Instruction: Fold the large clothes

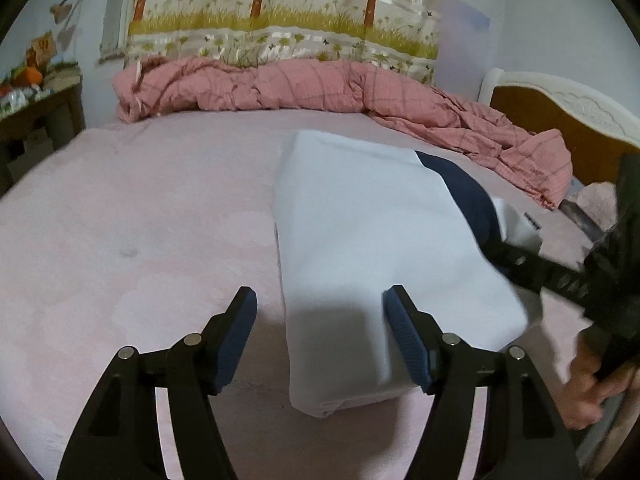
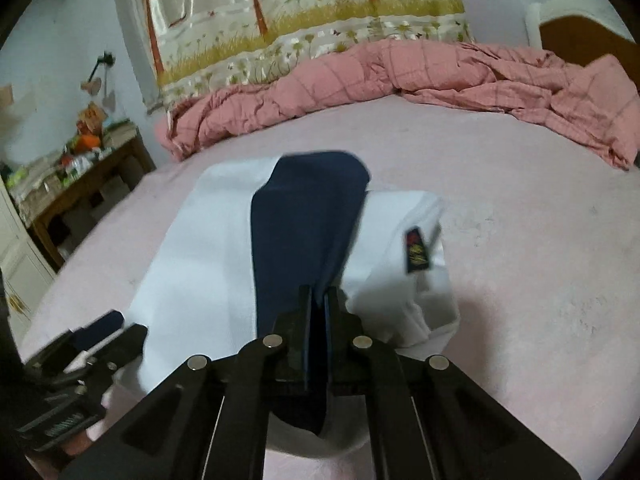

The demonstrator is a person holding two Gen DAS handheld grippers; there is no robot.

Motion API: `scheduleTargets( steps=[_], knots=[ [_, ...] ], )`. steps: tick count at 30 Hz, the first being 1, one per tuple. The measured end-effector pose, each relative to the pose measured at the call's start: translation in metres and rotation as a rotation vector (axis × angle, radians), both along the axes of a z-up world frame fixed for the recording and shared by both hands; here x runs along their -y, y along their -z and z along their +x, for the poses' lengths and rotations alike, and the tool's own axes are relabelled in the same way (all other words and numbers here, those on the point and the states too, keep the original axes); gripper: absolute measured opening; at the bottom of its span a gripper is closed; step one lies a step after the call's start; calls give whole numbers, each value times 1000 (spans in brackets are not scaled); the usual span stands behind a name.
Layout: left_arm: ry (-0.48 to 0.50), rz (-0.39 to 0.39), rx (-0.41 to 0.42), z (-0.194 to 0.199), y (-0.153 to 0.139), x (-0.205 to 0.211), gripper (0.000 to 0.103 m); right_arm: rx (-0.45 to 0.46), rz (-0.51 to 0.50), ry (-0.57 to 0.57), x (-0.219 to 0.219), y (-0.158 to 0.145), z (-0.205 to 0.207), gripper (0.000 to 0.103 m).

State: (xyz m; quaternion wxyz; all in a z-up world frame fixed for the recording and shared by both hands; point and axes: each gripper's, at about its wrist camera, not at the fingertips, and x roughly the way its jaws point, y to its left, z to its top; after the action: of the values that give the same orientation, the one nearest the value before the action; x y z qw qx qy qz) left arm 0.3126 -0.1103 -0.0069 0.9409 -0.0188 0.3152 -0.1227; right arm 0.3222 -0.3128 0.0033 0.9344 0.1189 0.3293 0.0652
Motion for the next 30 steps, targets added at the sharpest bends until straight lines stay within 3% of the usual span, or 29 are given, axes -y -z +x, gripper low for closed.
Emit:
scheduleTargets(
  steps=[2,3,4,6,9,11,13,14,15,17,19,22,25,26,28,30],
  knots=[
    [-4,20,11,0,-1,2,66,18,17,27,8,-10,-9,23],
    [-4,20,11,1,0,1,67,30,25,39,11,-14,-13,46],
    [-5,16,10,1,-1,0,67,41,41,48,14,-18,-19,80],
    [-8,14,10,1,0,1,68,36,67,80,21,-20,-25,99],
    [-9,2,7,1,1,0,68,-18,96,56,27,-10,-21,99],
    [-8,-22,12,1,-1,-5,72,-104,172,35,33,6,-10,99],
    [-15,-76,22,5,-5,-15,87,-158,248,5,37,20,-1,99],
    [-16,-124,26,8,-7,-23,101,-172,305,0,43,29,2,99],
    [-25,-200,30,14,-9,-33,103,-179,344,-13,46,34,4,99],
    [-87,-330,-30,34,-7,-52,102,-197,413,-49,52,42,8,97],
    [-28,-465,-190,58,6,-61,102,-186,435,-71,52,46,9,88],
    [49,-508,-321,74,34,-56,103,-157,463,-122,47,50,12,79],
    [86,-622,-368,79,48,-61,102,-156,495,-125,47,60,17,78],
    [94,-627,-363,78,48,-62,98,-153,520,-126,49,62,18,77],
    [125,-640,-348,73,48,-60,89,-139,525,-125,49,62,16,61],
    [131,-670,-337,69,46,-60,71,-99,472,-115,43,54,11,52]
  ],
)
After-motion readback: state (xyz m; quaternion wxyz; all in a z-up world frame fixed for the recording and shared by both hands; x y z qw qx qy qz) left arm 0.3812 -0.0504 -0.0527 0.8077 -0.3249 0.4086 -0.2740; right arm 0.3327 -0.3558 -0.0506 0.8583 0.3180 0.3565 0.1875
